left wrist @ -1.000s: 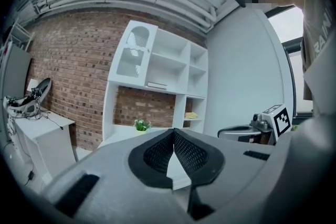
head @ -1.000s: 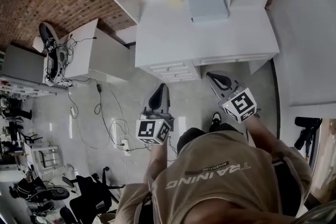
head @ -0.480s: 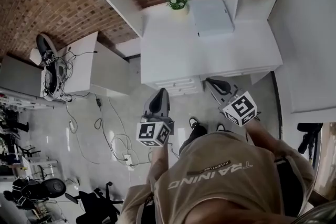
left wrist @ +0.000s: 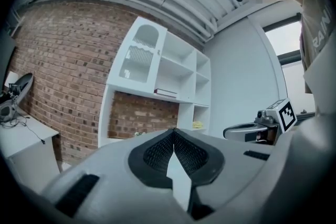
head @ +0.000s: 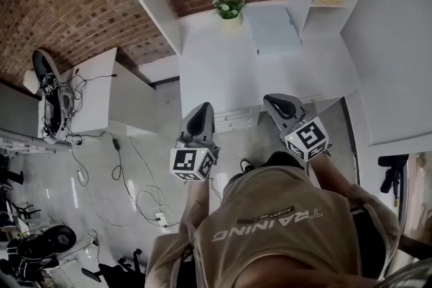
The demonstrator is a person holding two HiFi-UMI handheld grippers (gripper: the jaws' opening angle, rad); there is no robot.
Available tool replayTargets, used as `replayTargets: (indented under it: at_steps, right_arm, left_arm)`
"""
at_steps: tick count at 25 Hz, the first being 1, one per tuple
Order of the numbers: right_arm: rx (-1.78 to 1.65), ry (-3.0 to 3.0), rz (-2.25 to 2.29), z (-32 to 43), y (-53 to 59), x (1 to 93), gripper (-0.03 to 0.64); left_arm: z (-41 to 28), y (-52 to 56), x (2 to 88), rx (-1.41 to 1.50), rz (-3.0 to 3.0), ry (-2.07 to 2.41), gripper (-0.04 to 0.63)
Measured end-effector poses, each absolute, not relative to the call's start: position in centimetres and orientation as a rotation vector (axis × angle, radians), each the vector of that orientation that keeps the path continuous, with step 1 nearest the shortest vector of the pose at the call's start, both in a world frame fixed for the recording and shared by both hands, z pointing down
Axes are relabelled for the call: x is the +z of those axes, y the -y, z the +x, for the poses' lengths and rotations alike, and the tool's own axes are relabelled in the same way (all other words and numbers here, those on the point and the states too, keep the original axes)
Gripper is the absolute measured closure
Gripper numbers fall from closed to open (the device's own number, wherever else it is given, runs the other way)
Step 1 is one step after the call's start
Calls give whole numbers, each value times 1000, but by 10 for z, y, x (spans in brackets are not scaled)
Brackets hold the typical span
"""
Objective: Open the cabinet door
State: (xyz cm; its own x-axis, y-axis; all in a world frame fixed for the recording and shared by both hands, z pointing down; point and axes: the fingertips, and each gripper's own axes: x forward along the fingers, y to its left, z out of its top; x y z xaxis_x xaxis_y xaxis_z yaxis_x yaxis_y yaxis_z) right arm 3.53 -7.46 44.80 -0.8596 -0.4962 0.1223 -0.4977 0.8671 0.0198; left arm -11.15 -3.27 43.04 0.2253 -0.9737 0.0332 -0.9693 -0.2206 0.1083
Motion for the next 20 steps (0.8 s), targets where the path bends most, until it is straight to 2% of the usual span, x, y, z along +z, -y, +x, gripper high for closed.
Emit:
replayTargets:
  at_steps: [20]
  right_arm:
    - [169,2924,725,-27,137,465,603]
  left_arm:
    - [-168,82,455,-44,2287,1882,588]
